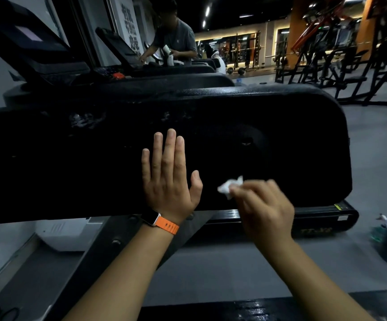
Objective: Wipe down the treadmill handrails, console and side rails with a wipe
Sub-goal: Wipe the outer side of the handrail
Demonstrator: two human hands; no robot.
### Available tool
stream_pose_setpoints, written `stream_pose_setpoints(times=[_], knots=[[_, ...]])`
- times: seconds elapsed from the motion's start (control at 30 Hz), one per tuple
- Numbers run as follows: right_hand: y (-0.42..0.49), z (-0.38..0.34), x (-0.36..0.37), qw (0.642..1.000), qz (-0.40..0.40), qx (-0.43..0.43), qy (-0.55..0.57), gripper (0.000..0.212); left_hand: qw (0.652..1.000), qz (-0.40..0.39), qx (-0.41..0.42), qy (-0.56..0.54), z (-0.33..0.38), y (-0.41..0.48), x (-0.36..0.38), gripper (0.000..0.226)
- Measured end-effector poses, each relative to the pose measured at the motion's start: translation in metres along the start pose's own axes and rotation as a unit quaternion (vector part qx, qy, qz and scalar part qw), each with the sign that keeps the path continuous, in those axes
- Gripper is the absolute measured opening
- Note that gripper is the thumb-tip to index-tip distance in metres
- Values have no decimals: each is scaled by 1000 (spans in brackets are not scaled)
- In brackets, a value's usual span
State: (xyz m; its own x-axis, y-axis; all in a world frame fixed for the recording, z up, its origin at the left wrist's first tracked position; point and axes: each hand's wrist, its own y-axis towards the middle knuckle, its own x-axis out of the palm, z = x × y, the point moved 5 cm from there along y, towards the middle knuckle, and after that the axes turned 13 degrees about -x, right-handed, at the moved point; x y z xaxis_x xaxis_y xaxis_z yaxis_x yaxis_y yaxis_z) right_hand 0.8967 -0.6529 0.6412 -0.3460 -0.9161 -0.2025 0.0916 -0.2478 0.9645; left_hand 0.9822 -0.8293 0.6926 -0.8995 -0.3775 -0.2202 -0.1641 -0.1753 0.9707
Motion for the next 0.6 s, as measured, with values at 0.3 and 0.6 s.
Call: stream_pose_setpoints(times=[0.3,0.6], knots=[[32,23,-22,998,46,5,-39,7,1000,2,0,8,0,0,1,65],[-3,26,-22,999,14,47,17,10,1000,3,0,13,0,-1,2,66]])
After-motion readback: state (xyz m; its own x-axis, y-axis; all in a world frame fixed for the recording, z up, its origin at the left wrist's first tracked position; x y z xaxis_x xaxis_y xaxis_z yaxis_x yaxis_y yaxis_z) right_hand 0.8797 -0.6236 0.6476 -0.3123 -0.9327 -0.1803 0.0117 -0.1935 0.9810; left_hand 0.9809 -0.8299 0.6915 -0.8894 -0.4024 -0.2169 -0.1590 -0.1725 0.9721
